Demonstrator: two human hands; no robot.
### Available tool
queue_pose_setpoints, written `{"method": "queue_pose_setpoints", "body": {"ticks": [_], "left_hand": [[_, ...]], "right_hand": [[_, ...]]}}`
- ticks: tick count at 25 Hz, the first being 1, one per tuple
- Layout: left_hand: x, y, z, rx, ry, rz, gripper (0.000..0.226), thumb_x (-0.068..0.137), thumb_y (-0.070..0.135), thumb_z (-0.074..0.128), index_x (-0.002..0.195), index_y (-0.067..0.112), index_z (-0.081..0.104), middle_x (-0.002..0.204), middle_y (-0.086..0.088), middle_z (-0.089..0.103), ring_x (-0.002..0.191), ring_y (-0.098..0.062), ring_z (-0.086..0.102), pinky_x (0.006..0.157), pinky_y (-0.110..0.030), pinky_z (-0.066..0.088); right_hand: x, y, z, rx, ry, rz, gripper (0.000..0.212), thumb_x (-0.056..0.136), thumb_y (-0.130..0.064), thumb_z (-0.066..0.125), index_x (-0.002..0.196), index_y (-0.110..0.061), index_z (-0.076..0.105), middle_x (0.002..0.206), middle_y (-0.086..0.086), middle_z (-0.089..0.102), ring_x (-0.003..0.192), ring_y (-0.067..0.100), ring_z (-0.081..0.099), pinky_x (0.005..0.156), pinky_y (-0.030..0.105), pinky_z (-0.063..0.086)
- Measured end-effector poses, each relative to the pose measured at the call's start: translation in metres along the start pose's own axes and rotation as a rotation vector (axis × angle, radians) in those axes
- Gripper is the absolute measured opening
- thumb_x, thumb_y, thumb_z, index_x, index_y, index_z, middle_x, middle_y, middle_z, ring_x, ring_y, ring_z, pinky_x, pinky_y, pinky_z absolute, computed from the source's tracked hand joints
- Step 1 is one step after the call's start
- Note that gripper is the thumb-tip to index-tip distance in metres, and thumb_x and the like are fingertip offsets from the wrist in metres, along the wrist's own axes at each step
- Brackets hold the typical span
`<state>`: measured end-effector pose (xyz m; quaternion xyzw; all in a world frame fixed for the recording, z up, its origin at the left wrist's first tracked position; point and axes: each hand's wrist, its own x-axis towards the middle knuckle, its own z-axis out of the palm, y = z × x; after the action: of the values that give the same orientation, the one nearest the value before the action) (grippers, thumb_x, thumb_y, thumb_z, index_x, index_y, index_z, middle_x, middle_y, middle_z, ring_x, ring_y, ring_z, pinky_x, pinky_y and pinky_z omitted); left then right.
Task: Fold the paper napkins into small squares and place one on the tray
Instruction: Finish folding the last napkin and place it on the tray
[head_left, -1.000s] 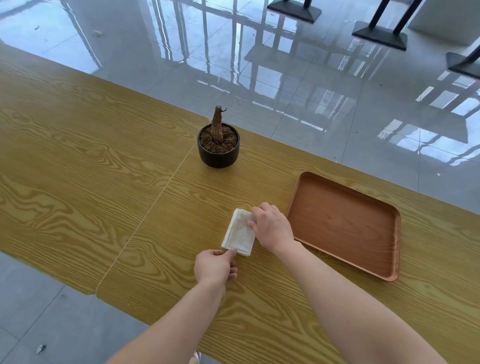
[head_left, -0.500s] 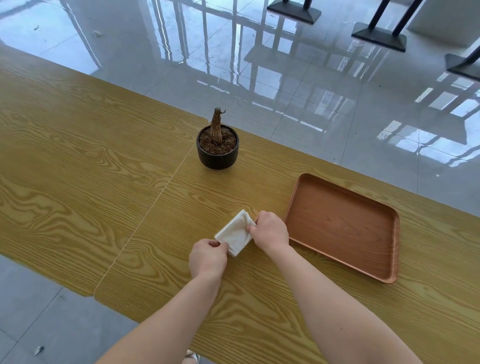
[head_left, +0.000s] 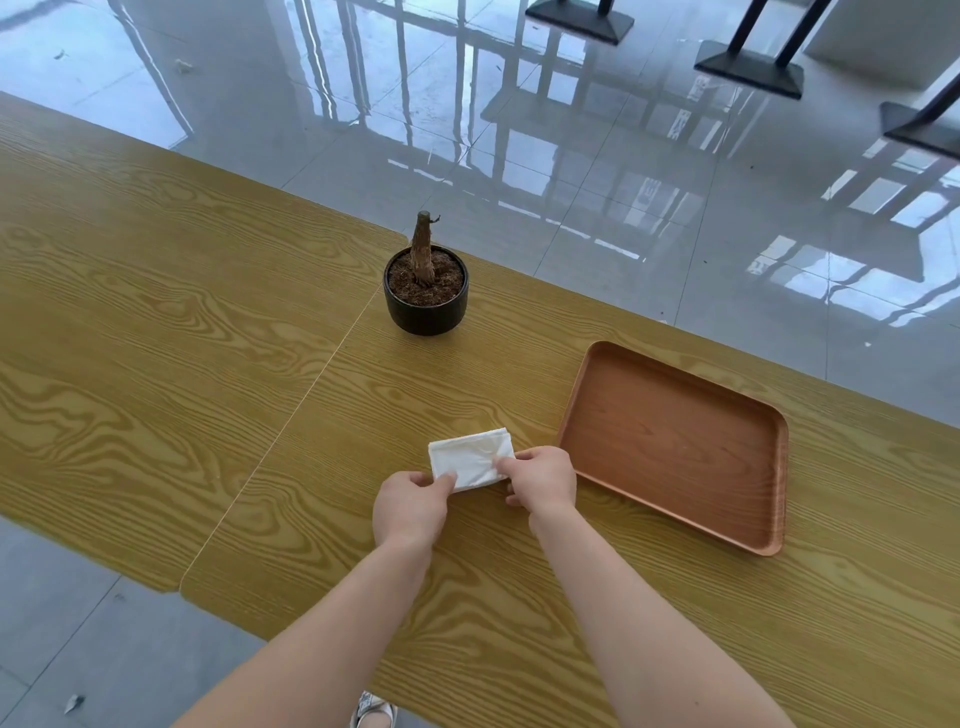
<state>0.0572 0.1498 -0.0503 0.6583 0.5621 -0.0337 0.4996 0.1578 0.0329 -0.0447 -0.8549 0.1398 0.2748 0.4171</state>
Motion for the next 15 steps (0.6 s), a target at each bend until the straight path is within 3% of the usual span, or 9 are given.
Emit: {"method": "queue_pose_setpoints", "body": {"ticks": [4, 7, 10, 15], "left_hand": [[0.006, 0.002, -0.004, -0.011, -0.045, -0.015, 0.040, 0.081, 0.051, 0.074, 0.099, 0.016, 0.074, 0.088, -0.004, 0.075, 0.085, -0.026, 0.071, 0.080, -0.041, 0.058], [0.011, 0.008, -0.009, -0.184, -0.165, -0.111, 0.032, 0.082, 0.039, 0.078, 0.090, 0.009, 0.073, 0.076, -0.009, 0.077, 0.070, -0.029, 0.075, 0.070, -0.043, 0.062], [0.010, 0.015, -0.010, -0.393, -0.290, -0.257, 0.023, 0.083, 0.022, 0.079, 0.093, 0.004, 0.069, 0.075, -0.013, 0.076, 0.061, -0.026, 0.072, 0.055, -0.032, 0.058], [0.011, 0.012, -0.004, -0.411, -0.221, -0.198, 0.017, 0.081, 0.009, 0.080, 0.092, 0.003, 0.068, 0.070, -0.012, 0.072, 0.053, -0.021, 0.065, 0.049, -0.029, 0.053]], "right_hand": [[-0.002, 0.002, -0.005, 0.261, -0.078, 0.116, 0.013, 0.080, -0.017, 0.082, 0.086, -0.008, 0.074, 0.082, 0.007, 0.072, 0.064, 0.018, 0.066, 0.062, 0.034, 0.063], [-0.005, 0.002, -0.010, 0.377, -0.121, 0.136, 0.016, 0.079, -0.015, 0.083, 0.088, -0.006, 0.074, 0.086, 0.010, 0.073, 0.064, 0.018, 0.063, 0.056, 0.030, 0.058], [-0.007, 0.004, -0.014, 0.398, -0.137, 0.123, 0.018, 0.078, -0.017, 0.084, 0.088, -0.006, 0.074, 0.084, 0.008, 0.074, 0.062, 0.017, 0.062, 0.057, 0.030, 0.058], [-0.007, 0.012, -0.017, 0.307, -0.120, 0.057, 0.019, 0.081, -0.023, 0.082, 0.087, -0.009, 0.072, 0.089, 0.009, 0.075, 0.066, 0.017, 0.063, 0.068, 0.039, 0.062]]}}
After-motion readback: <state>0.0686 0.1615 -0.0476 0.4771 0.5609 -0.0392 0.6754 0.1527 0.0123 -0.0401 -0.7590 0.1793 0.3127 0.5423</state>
